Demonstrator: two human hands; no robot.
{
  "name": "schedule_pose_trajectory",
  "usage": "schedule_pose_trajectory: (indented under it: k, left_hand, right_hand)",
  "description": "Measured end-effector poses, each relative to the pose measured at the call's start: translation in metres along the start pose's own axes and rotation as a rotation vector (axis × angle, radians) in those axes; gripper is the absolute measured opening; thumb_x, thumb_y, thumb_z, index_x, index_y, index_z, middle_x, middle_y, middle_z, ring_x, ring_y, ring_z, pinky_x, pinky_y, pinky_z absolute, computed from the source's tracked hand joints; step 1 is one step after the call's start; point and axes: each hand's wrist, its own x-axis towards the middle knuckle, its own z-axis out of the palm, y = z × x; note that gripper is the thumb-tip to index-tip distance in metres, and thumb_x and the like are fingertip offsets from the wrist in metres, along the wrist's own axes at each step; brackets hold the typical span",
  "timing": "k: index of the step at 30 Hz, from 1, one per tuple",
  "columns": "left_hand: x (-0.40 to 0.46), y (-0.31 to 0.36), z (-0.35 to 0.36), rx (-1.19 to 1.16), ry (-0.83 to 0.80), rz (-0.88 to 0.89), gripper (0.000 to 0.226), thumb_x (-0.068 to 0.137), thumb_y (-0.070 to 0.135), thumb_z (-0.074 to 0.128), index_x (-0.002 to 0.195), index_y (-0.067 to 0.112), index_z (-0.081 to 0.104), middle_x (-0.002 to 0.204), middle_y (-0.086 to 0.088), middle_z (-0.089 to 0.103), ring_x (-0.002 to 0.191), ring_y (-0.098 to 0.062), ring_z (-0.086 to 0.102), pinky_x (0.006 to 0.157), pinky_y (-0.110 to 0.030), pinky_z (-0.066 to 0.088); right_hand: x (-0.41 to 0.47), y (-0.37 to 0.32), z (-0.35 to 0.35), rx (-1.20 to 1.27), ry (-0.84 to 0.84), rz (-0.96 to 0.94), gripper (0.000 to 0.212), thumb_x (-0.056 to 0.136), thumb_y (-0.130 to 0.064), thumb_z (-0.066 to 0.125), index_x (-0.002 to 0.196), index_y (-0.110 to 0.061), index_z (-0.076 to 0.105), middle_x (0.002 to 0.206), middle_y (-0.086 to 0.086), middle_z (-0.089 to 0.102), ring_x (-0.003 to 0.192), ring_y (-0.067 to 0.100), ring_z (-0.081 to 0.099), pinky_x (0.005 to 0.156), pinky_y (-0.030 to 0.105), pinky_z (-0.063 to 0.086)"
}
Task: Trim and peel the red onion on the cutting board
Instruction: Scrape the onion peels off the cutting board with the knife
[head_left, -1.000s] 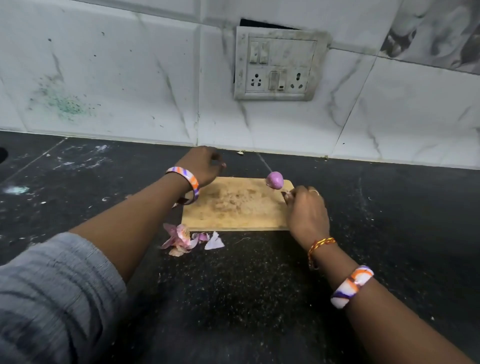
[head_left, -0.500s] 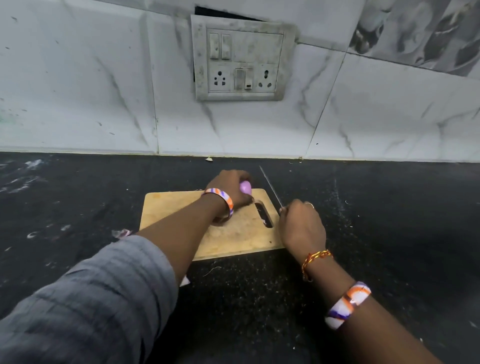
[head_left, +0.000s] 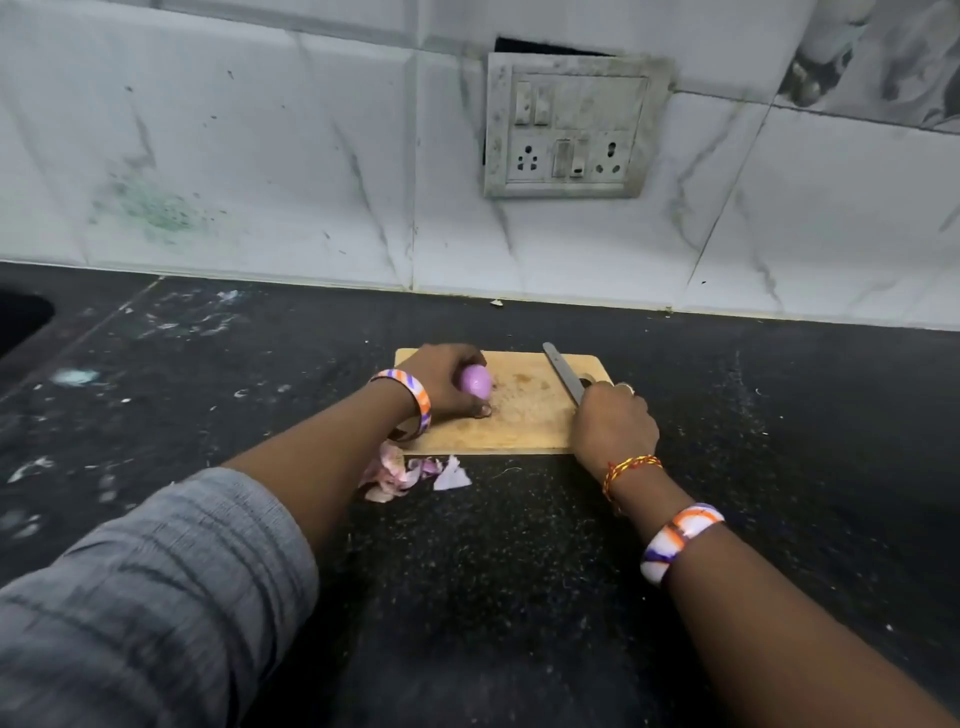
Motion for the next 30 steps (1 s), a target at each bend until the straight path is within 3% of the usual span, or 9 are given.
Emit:
schedule_pose_trajectory:
  k: [3,6,10,15,19,22,24,28,30]
  left_hand:
    - [-0.008,-0.007,-0.012,-0.048,0.03,-0.105,0.075,0.08,0.046,0.06,0.142,0.016,0.029,0.149,-0.012,0.036,0.133,-0.031,0.04,0.109,-0.036,0.034]
    - [-0.02,-0.03,-0.033,-0.086,0.115,-0.245,0.057,0.095,0.04,0.036,0.143,0.012,0.028,0.153,-0.016,0.026,0.141,-0.031,0.027,0.114,-0.036,0.024]
    - [-0.042,-0.061,-0.037,0.034,-0.1,-0.36,0.057,0.096,0.046,0.016,0.145,0.018,0.024,0.158,-0.01,0.012,0.147,-0.025,0.005,0.12,-0.042,-0.001]
    - [-0.067,-0.045,-0.029,-0.145,-0.065,-0.333,0.06,0.095,0.047,0.023,0.143,0.012,0.031,0.154,-0.011,0.026,0.142,-0.027,0.024,0.119,-0.037,0.016]
    - [-0.094,-0.026,-0.014,-0.216,0.002,-0.267,0.054,0.094,0.046,0.032,0.132,0.012,0.047,0.139,-0.014,0.049,0.124,-0.028,0.048,0.104,-0.034,0.035]
    - [-0.105,-0.017,0.008,-0.033,0.04,-0.227,0.05,0.089,0.035,0.048,0.127,0.003,0.046,0.13,-0.019,0.052,0.118,-0.033,0.05,0.1,-0.038,0.039]
    - [-0.107,-0.009,0.027,0.108,0.103,-0.218,0.043,0.087,0.024,0.046,0.122,-0.002,0.044,0.129,-0.024,0.048,0.121,-0.038,0.044,0.103,-0.041,0.036]
    - [-0.114,0.012,0.048,0.31,0.215,-0.359,0.044,0.089,0.023,0.04,0.127,0.002,0.035,0.134,-0.019,0.04,0.122,-0.034,0.038,0.1,-0.039,0.034]
    - [-0.115,0.015,0.05,0.397,0.258,-0.383,0.042,0.092,0.027,0.037,0.127,0.004,0.033,0.133,-0.017,0.039,0.119,-0.032,0.039,0.095,-0.039,0.036]
  right_hand:
    - [-0.008,-0.003,-0.006,-0.013,0.119,-0.115,0.033,0.091,-0.019,0.049,0.12,-0.002,0.053,0.121,0.018,0.054,0.114,0.035,0.048,0.091,0.043,0.046]
    - [-0.023,-0.014,-0.013,0.083,0.164,-0.298,0.033,0.091,-0.015,0.047,0.121,-0.002,0.053,0.124,0.02,0.054,0.113,0.035,0.05,0.093,0.043,0.046]
    - [-0.043,-0.035,-0.007,0.201,-0.072,-0.385,0.023,0.088,-0.01,0.046,0.099,-0.001,0.063,0.109,0.019,0.064,0.1,0.034,0.059,0.086,0.044,0.051]
    - [-0.06,-0.054,0.001,0.18,-0.169,-0.418,0.02,0.086,-0.004,0.047,0.096,0.0,0.063,0.105,0.02,0.063,0.097,0.035,0.058,0.082,0.04,0.05]
    - [-0.071,-0.065,0.003,0.254,-0.206,-0.482,0.021,0.087,-0.002,0.046,0.103,0.0,0.058,0.11,0.02,0.061,0.101,0.034,0.056,0.087,0.043,0.048]
    - [-0.073,-0.074,0.005,0.42,-0.291,-0.498,0.024,0.085,-0.002,0.05,0.108,-0.001,0.054,0.111,0.017,0.061,0.104,0.03,0.056,0.087,0.036,0.046]
    - [-0.073,-0.078,0.006,0.579,-0.381,-0.435,0.026,0.083,0.004,0.049,0.107,-0.003,0.051,0.107,0.016,0.063,0.1,0.027,0.058,0.089,0.037,0.048]
    - [-0.071,-0.075,0.0,0.957,-0.607,-0.234,0.021,0.087,0.011,0.036,0.094,-0.007,0.043,0.076,0.009,0.058,0.066,0.017,0.055,0.061,0.027,0.048]
    - [-0.065,-0.069,-0.006,1.027,-0.57,-0.159,0.021,0.09,0.01,0.034,0.086,-0.009,0.044,0.071,0.009,0.057,0.059,0.016,0.054,0.05,0.019,0.049]
